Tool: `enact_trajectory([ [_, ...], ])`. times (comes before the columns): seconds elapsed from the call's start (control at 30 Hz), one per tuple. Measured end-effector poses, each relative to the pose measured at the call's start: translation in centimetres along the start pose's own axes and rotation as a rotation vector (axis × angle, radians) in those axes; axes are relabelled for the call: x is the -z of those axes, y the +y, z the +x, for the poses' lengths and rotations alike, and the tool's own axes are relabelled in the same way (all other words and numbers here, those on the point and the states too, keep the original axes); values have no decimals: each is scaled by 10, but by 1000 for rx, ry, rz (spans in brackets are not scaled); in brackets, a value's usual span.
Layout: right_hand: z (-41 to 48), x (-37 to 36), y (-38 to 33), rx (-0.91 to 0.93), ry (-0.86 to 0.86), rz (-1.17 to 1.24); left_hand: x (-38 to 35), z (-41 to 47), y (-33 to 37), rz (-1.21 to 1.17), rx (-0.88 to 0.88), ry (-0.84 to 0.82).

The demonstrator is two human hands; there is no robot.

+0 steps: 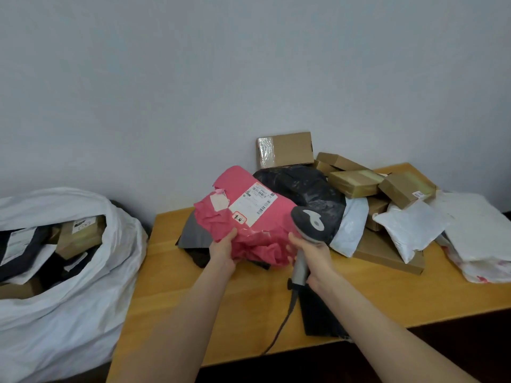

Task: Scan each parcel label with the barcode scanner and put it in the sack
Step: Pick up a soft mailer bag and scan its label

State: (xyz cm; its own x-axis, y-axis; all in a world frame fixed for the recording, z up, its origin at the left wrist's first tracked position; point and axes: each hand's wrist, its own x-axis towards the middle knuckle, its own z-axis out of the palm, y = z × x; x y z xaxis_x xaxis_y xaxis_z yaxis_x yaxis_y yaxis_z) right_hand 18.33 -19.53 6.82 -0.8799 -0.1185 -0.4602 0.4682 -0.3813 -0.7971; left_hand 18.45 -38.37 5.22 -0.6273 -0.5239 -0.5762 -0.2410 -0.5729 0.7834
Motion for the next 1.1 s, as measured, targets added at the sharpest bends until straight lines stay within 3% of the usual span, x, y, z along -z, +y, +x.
enact_trajectory([
  [0.13, 33, -36, 12, -35, -27, -66, 12, 38, -8, 37, 51, -42],
  [0.2, 52, -51, 21, -48, -14, -129, 25, 58, -6, 146, 76, 15],
  [0.27, 72, -64, 29, -90, 17, -151, 43, 84, 9, 381, -31, 215],
  [0.33, 90, -73, 37, -125, 49, -151, 52, 104, 34, 747, -263, 300],
  [0.43, 112, -80, 47, -147, 89, -162, 38, 128, 60, 1132, -535, 58],
  [0.53, 126, -84, 57, -146, 123, -159, 11, 154, 52, 1303, -511, -207],
  [0.67, 137, -83, 63, -145, 163, -167, -14, 179, 36, 1576, -448, -287],
  [0.83, 137, -72, 59, -183, 155, -117, -26, 188, 30, 1483, -317, -259],
  [1.1, 97, -67, 36, -93, 143, -113, -11, 158, 47, 978, -206, -119],
])
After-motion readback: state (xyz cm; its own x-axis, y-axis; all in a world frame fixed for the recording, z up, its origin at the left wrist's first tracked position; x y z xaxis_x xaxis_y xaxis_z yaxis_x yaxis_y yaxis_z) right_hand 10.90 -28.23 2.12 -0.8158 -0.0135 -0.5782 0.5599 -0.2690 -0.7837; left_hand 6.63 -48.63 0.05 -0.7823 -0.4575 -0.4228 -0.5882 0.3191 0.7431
